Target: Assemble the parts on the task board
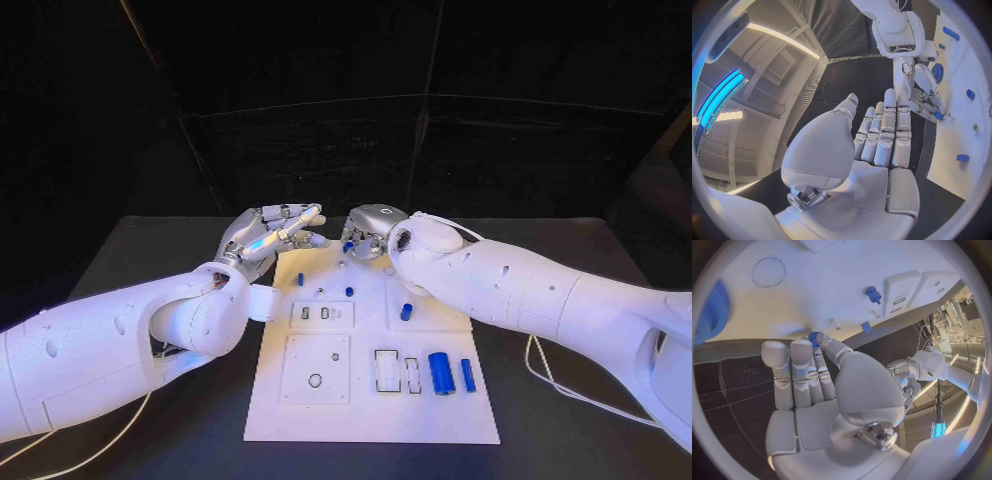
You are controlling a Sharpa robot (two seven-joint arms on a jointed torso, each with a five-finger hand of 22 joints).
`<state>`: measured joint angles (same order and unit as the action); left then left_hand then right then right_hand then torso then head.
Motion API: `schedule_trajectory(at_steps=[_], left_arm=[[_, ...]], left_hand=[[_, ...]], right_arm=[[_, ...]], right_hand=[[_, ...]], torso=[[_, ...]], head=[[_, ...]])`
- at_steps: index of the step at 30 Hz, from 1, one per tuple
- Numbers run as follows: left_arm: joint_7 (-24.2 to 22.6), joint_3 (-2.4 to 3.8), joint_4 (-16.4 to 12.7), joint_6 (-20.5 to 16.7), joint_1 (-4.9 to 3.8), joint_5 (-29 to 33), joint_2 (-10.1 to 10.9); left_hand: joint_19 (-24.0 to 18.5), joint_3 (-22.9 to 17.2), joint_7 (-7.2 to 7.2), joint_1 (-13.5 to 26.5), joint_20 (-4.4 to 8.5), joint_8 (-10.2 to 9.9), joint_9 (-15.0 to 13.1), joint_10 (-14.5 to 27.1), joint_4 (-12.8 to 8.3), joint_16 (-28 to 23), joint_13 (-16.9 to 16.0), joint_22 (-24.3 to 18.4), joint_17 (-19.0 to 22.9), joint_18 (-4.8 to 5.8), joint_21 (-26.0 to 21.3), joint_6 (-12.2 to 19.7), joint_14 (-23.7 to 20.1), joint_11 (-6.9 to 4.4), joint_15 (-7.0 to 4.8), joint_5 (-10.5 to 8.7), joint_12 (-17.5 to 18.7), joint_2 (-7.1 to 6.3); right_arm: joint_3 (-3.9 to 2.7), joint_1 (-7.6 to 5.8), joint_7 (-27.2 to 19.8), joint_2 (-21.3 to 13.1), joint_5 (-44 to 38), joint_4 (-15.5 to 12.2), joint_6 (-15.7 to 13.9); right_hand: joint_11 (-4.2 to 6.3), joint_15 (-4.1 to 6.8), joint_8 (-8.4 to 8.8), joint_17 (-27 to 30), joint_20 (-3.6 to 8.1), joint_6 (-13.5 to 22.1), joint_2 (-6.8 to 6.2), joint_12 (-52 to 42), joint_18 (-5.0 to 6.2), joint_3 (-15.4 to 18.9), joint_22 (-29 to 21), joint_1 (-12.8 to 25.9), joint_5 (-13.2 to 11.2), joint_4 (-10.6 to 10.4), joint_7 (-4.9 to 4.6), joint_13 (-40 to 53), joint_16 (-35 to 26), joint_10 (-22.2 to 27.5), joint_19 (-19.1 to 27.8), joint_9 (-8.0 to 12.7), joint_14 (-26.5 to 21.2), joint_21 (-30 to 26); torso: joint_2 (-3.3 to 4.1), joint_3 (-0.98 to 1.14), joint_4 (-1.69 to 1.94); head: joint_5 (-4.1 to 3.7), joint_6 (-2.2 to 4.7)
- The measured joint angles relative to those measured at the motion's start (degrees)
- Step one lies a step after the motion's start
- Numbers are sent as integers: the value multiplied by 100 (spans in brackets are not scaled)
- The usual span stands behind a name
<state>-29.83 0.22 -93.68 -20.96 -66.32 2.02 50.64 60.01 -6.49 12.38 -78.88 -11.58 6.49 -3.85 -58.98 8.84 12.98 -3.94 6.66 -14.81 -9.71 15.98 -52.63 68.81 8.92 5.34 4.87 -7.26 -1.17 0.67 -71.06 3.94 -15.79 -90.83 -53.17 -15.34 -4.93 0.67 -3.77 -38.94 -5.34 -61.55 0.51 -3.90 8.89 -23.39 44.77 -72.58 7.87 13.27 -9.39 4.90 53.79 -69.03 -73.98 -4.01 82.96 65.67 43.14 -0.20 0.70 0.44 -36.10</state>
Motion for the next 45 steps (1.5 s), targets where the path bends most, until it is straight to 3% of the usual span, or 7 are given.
schedule_trajectory(at_steps=[4, 9, 18, 25, 30, 37, 45], left_arm=[[4, 0, 3, 1, -1, 0, 1], [10, 0, 7, 3, -4, 0, 3], [13, 0, 55, 7, -18, 0, 68], [13, -1, 72, 18, -30, 0, 115], [13, -1, 112, 33, -33, 0, 113], [12, -1, 176, 55, -35, 0, 63], [14, -2, 223, 78, -35, 0, 23]], left_hand=[[0, 0, 0, 0, 0, 0, 0, 0, 0, 0, 0, 0, 0, 0, 0, 0, 0, 0, 0, 0, 0, 0], [0, 0, 0, 0, 0, 0, 0, 0, 0, 0, 0, 1, 1, 0, 0, 0, 0, 0, 0, 0, 0, 0], [0, 0, 0, 0, 0, 0, 0, 0, 0, 0, 0, -5, -18, 0, 0, 0, 0, 0, 0, 0, 0, 0], [0, 0, -32, 22, 0, 0, 0, -52, 0, 0, 0, -17, -44, 1, 0, -31, 0, -12, 0, 0, 0, 21], [0, 0, -32, 21, 0, 0, 0, -52, 0, 0, 0, -17, -44, 1, 0, -31, 0, -12, 0, 0, 0, 21], [0, 0, -51, 21, 0, 0, 0, -52, 0, 0, 0, -16, -53, 1, 0, -50, 0, -11, 0, 0, 0, 21], [0, 0, -52, 21, 0, 0, 0, -52, 0, 0, 0, -16, -53, 1, 0, -50, 0, -11, 0, 0, 0, 21]], right_arm=[[6, 9, 0, 11, 0, 40, 13], [8, 14, 2, -4, 0, 43, -5], [7, 13, 1, -741, 156, -690, -362], [6, -87, 90, -1690, 541, -1575, -579], [3, -167, 314, -2171, 930, -1898, -529], [6, -192, 712, -2313, 1234, -1893, -140], [7, -197, 1024, -2133, 1305, -1711, 409]], right_hand=[[-166, -186, 6, 251, -111, 1073, -355, 59, 8, 193, -1067, 142, -187, -150, -121, -136, -179, 1037, 574, 52, -135, -647], [-220, -210, 46, 464, -162, 2162, -457, -71, 138, 626, -1719, 51, -222, -335, -63, -110, -333, 1773, 856, 60, -272, -1177], [-208, -180, -88, 155, -157, 1281, -335, -656, 138, 967, -1779, -192, 1, -566, -156, -39, -41, 1387, 658, -37, -178, -1213], [23, -42, -217, -10, -45, 966, -344, -1407, -3, 1083, -329, -182, 89, -681, -55, 267, 81, 66, -1, -70, -43, -242], [177, 111, -217, -11, 127, 1062, -653, -2842, -182, 1599, 666, 21, 517, -1103, 102, 1482, 81, -365, -362, -28, -13, 433], [102, 78, -317, -10, 54, 1332, -611, -6571, -270, 2394, 1656, -219, 575, -1958, 3, 5700, 81, -606, -549, -22, 19, 1086], [55, 57, -421, -9, 22, 1413, -594, -7334, -360, 2579, 2026, -436, 576, -2276, -20, 6715, 81, -966, -621, -22, 39, 1306]], torso=[[1, 1, -5], [3, 3, -8], [-1, 9, -18], [-37, 16, -99], [-54, 25, -144], [-52, 27, -148], [-46, 27, -140]], head=[[5, 3], [6, 7], [25, 17], [63, 23], [67, 22], [32, 23], [16, 7]])
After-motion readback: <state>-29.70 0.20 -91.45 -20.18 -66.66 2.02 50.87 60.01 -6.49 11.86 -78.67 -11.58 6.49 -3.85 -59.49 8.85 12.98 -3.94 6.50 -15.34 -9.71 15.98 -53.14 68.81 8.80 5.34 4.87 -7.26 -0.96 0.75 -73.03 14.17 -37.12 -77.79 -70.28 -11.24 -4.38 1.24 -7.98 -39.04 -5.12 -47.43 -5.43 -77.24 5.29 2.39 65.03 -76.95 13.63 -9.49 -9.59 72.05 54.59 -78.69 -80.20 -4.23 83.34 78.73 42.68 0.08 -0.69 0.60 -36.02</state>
